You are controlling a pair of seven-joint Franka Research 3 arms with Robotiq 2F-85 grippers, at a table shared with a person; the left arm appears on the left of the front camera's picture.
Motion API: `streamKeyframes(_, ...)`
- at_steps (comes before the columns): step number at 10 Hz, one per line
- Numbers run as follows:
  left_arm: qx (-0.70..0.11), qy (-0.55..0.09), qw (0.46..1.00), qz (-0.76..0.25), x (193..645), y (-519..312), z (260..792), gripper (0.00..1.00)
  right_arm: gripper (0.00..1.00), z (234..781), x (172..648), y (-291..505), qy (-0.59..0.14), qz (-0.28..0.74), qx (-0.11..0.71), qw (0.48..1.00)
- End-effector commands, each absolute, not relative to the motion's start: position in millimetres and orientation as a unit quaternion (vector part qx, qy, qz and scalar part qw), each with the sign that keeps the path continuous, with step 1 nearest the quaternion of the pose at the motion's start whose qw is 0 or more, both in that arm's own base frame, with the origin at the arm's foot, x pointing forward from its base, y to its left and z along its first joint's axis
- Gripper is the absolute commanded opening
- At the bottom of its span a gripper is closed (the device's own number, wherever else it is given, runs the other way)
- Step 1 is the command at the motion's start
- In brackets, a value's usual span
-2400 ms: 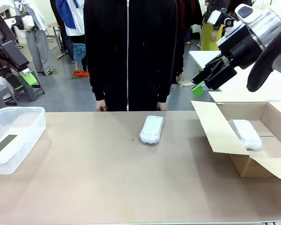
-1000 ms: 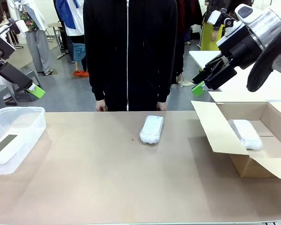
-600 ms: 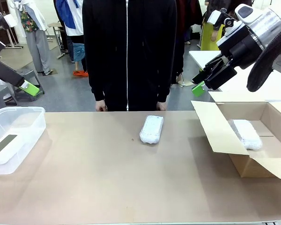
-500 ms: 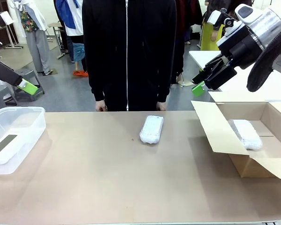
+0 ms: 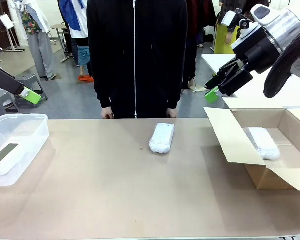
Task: Separate and place wrapped and unwrapped clocks.
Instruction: Pick up the Digital clock indicated by the person.
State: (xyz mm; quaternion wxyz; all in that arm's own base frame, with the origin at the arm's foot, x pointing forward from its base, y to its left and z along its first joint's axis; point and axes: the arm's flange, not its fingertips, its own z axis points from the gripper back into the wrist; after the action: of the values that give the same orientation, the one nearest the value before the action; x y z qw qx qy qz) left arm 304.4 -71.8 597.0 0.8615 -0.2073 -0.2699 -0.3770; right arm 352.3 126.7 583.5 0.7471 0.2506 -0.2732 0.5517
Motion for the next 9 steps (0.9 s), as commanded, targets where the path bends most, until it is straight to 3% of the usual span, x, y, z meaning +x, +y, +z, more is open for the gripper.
streamKeyframes(1, -0.204, -0.282, 0.859, -0.375, 301.5, -69.1, 605.5, 1.00, 1.00, 583.9, 353.3, 125.9, -0.274, 0.558, 0.253, 0.741)
streamKeyframes(9, -0.204, -0.282, 0.859, -0.375, 301.5, -69.1, 605.5, 1.00, 1.00, 583.9, 353.3, 125.9, -0.274, 0.558, 0.253, 0.741)
